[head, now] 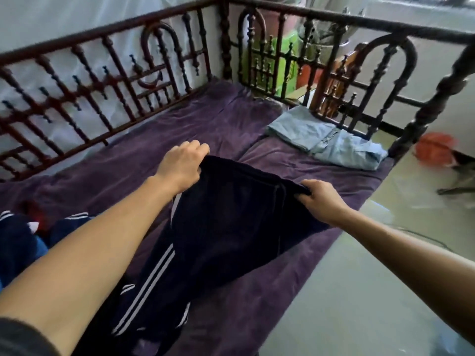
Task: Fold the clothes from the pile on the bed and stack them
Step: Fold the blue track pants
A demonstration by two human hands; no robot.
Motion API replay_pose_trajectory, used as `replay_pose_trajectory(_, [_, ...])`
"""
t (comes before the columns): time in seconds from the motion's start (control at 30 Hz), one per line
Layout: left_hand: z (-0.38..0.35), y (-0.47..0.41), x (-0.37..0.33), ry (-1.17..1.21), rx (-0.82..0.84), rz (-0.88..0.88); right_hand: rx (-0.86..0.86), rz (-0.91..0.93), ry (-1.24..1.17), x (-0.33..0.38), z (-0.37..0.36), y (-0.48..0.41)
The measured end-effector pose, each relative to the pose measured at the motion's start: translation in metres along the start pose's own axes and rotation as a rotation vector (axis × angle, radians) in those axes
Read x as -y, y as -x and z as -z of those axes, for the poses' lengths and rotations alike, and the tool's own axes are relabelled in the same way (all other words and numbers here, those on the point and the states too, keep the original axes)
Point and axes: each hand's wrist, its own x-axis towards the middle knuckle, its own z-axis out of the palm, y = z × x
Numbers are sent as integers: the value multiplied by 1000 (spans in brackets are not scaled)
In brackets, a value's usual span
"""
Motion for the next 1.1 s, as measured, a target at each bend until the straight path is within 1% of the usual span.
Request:
replay_pose_trajectory(0.1, [-10, -64, -8, 75, -75, -24, -1, -53, -43, -21, 7, -27])
replay_pose_trajectory(0.2, [-23, -121, -25, 92, -157, -38, -66, -126, -91, -49, 13, -50])
replay_pose_trajectory(0.3, [-42, -172, -43, 63, -166, -36, -114, -241, -127, -86, 17, -77])
replay_pose_trajectory(0.4, [-75, -217, -60, 23, -77, -4, -87, -362, -113, -132, 8, -105])
replay_pose_trajectory(0.5, [-125, -254, -80, -26, 67, -12, 1, -472, -77, -187, -21, -134])
replay_pose_trajectory(0.63, [-200, -300, -102, -64, 264, -16, 139, -551, -165, -261, -73, -186])
replay_pose_trajectory(0.73, [-256, -352, -117, -41, 344, 32, 200, -562, -130, -315, -96, -235])
replay_pose_trajectory(0.83, [-307, -410, -152, 54, 358, 96, 191, -551, 2, -378, -95, -276])
replay_pose_trajectory(0.97, [-354, -466, -204, 354, 424, 195, 127, -631, 129, -457, -68, -312])
replay_pose_trajectory(1.03, [-366, -475, -210, 434, 476, 195, 166, -654, 183, -479, -60, -326])
replay_pose_trajectory(1.1, [-370, -466, -196, 459, 507, 237, 201, -622, 239, -479, -59, -337])
